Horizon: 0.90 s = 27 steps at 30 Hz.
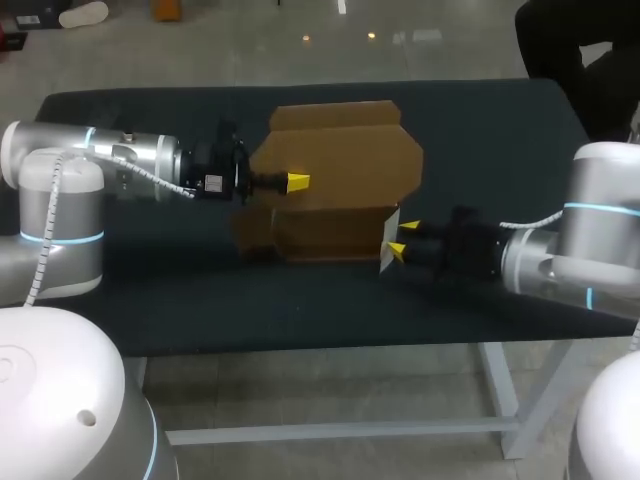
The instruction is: Assemble the packaging by folding the flat box into shape, placing the metal phone stand inside, and closing the box properly
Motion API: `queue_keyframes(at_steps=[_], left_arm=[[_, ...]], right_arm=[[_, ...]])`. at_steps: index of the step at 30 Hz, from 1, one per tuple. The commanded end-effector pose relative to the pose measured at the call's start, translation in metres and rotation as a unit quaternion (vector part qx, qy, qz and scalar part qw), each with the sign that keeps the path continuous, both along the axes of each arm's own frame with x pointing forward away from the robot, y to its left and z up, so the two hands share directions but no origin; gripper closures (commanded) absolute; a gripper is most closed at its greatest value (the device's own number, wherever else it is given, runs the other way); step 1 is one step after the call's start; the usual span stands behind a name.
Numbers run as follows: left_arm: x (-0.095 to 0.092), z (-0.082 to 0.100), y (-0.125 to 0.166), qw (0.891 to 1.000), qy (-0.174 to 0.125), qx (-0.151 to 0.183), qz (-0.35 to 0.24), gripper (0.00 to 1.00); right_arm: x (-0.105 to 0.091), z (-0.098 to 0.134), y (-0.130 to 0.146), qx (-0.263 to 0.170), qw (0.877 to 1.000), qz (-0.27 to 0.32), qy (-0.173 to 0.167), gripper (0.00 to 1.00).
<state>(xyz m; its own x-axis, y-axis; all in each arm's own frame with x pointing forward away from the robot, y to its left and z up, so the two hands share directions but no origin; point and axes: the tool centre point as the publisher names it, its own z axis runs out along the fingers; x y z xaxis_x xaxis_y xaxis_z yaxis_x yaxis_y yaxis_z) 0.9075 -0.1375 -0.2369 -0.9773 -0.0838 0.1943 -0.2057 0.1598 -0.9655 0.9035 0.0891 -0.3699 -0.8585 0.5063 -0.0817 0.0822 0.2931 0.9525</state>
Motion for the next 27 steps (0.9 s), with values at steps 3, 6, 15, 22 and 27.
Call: queue_keyframes(at_steps=[3, 6, 15, 22, 27], left_arm=[[0.0, -0.004, 0.001, 1.0, 0.0, 0.0, -0.001, 1.0], [0.0, -0.004, 0.001, 1.0, 0.0, 0.0, -0.001, 1.0], [0.0, -0.004, 0.001, 1.0, 0.0, 0.0, -0.001, 1.0], [0.0, -0.004, 0.001, 1.0, 0.0, 0.0, -0.001, 1.0], [0.0, -0.004, 0.001, 1.0, 0.0, 0.0, -0.001, 1.0]], right_arm=[[0.005, -0.006, -0.002, 0.008, 1.0, 0.01, -0.001, 0.52], [0.007, -0.006, -0.003, 0.012, 1.0, 0.023, -0.002, 0.36], [0.01, -0.006, -0.003, 0.015, 0.998, 0.055, -0.008, 0.24], [0.013, -0.005, 0.002, 0.021, 0.997, 0.067, -0.012, 0.35], [0.014, -0.004, 0.003, 0.025, 0.996, 0.079, -0.014, 0.44]])
